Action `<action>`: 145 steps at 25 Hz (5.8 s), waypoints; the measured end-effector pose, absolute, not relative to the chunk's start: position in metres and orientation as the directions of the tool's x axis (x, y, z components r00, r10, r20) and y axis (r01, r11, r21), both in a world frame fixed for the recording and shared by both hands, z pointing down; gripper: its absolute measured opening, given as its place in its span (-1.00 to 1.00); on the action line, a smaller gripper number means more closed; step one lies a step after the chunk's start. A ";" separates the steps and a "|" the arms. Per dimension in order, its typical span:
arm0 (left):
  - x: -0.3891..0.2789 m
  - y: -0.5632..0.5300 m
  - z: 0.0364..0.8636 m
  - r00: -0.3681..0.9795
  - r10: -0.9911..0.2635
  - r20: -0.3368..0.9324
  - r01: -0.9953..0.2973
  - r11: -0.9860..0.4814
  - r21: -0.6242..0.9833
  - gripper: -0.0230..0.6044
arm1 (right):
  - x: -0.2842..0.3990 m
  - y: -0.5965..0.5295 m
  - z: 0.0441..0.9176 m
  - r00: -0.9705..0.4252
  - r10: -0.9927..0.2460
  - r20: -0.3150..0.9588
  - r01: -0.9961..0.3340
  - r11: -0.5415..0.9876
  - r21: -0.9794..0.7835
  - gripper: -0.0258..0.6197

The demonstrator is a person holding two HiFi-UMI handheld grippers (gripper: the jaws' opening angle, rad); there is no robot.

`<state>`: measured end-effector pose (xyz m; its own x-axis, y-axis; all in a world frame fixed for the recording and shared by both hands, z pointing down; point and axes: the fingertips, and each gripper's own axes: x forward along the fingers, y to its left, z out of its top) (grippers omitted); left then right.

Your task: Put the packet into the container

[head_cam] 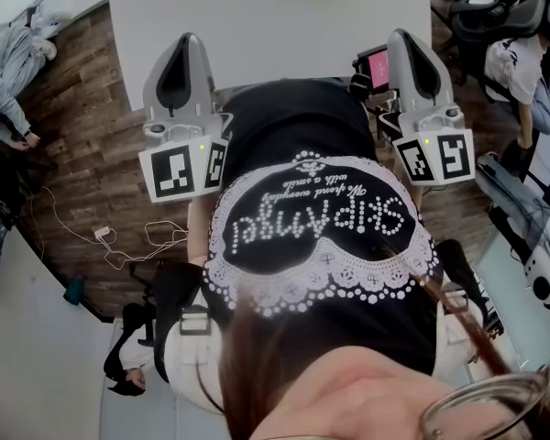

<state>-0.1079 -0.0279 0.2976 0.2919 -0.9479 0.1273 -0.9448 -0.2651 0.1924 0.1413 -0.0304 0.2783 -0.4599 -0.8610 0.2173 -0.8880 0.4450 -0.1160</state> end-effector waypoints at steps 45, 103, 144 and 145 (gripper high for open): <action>-0.114 -0.020 0.305 0.246 -0.958 0.147 -0.951 -0.209 0.228 -0.92 | 0.123 -0.035 0.284 -0.513 -0.825 0.238 -0.858 0.497 -0.130 -0.91; -0.110 -0.014 0.290 0.276 -0.956 0.101 -0.946 -0.252 0.201 -0.92 | 0.126 -0.018 0.279 -0.492 -0.839 0.233 -0.870 0.476 -0.126 -0.92; -0.109 -0.014 0.285 0.272 -0.958 0.094 -0.948 -0.250 0.196 -0.92 | 0.128 -0.020 0.276 -0.493 -0.842 0.221 -0.870 0.474 -0.136 -0.91; -0.108 -0.015 0.286 0.271 -0.958 0.095 -0.948 -0.249 0.196 -0.92 | 0.129 -0.021 0.276 -0.492 -0.842 0.222 -0.870 0.474 -0.135 -0.92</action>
<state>-0.1079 -0.0152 0.2856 0.2710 -0.9579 0.0950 -0.9485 -0.2489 0.1960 0.1287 -0.0208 0.2762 -0.4924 -0.8417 0.2215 -0.8703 0.4737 -0.1348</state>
